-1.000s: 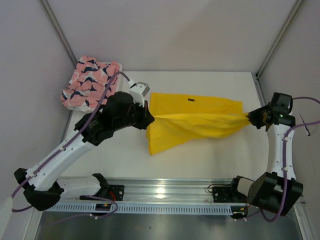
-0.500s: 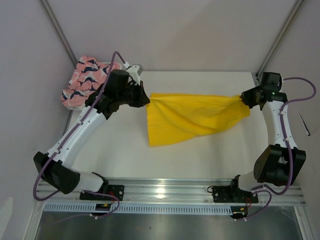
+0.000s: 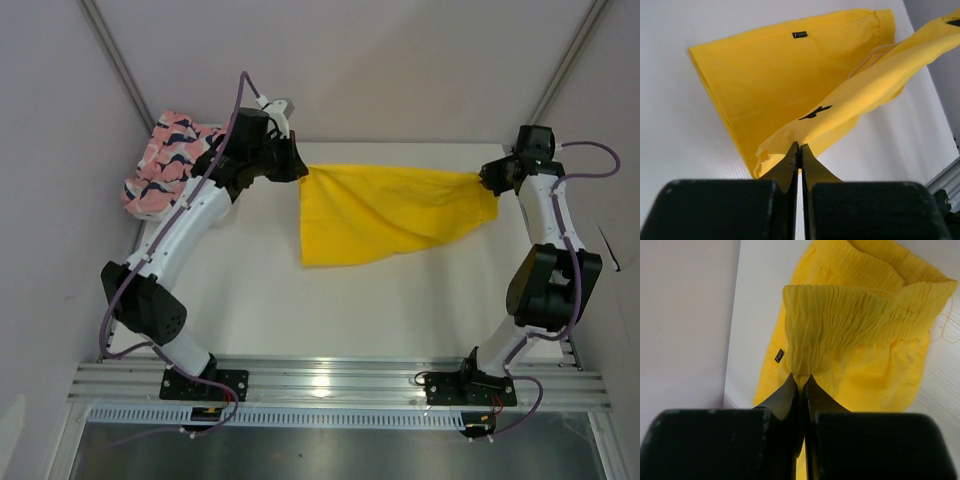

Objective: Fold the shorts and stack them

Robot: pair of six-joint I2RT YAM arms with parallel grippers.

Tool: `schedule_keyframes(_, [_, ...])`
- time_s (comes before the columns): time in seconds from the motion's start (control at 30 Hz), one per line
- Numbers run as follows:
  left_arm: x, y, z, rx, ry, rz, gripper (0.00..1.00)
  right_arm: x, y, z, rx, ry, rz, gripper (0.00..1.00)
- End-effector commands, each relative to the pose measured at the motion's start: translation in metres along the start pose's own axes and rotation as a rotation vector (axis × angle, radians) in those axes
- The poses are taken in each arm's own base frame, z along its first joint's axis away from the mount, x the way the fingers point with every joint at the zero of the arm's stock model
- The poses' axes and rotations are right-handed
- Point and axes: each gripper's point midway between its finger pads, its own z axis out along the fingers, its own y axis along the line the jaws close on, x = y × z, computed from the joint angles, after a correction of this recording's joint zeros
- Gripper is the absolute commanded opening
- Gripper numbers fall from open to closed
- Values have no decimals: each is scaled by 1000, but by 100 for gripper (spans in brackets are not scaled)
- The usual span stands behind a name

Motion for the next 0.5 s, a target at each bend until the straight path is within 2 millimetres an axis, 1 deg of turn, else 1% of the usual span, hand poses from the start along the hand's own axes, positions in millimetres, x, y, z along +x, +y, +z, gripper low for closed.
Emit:
schedule_keyframes(0.0, [-26,22,15,-44,-54,2,0,-25,43,13,-101,-65,14,0])
schedule_keyframes(0.03, [-24,29,21,-53,-47,-8,0,-26,51,18,-119,-64,14,0])
schedule_keyframes(0.07, [-27,38,25,-65,-51,-24,0,-23,52,35,-114,-50,6,0])
schedule_keyframes(0.1, [-22,47,37,-76,-33,-38,0,-26,69,37,-159,-60,-7,0])
schedule_keyframes(0.13, [-27,52,42,-81,-43,-46,0,-28,79,43,-188,-64,-10,0])
schedule_keyframes(0.17, [-27,64,48,-99,-44,-60,0,-28,86,50,-202,-64,-20,0])
schedule_keyframes(0.2, [-30,72,53,-115,-48,-67,0,-27,97,67,-220,-57,-30,5])
schedule_keyframes(0.23, [-22,85,69,-139,-24,-80,0,-27,106,74,-243,-53,-37,9])
schedule_keyframes(0.27, [-27,96,75,-155,-36,-92,0,-26,112,84,-258,-50,-52,11])
schedule_keyframes(0.3, [-30,102,81,-162,-40,-100,0,-18,106,114,-239,-25,-57,30])
schedule_keyframes(0.33, [-17,118,101,-182,-2,-118,0,-24,129,113,-297,-42,-69,47])
schedule_keyframes(0.37, [-24,126,106,-191,-18,-132,11,-22,134,121,-320,-34,-87,61])
schedule_keyframes(0.4, [-20,133,115,-197,-9,-142,23,-21,140,128,-355,-27,-127,79])
schedule_keyframes(0.43, [-17,143,121,-226,-6,-150,52,-18,141,141,-362,-3,-135,86])
schedule_keyframes(0.47, [-11,152,130,-252,10,-162,64,-18,142,144,-377,8,-151,88])
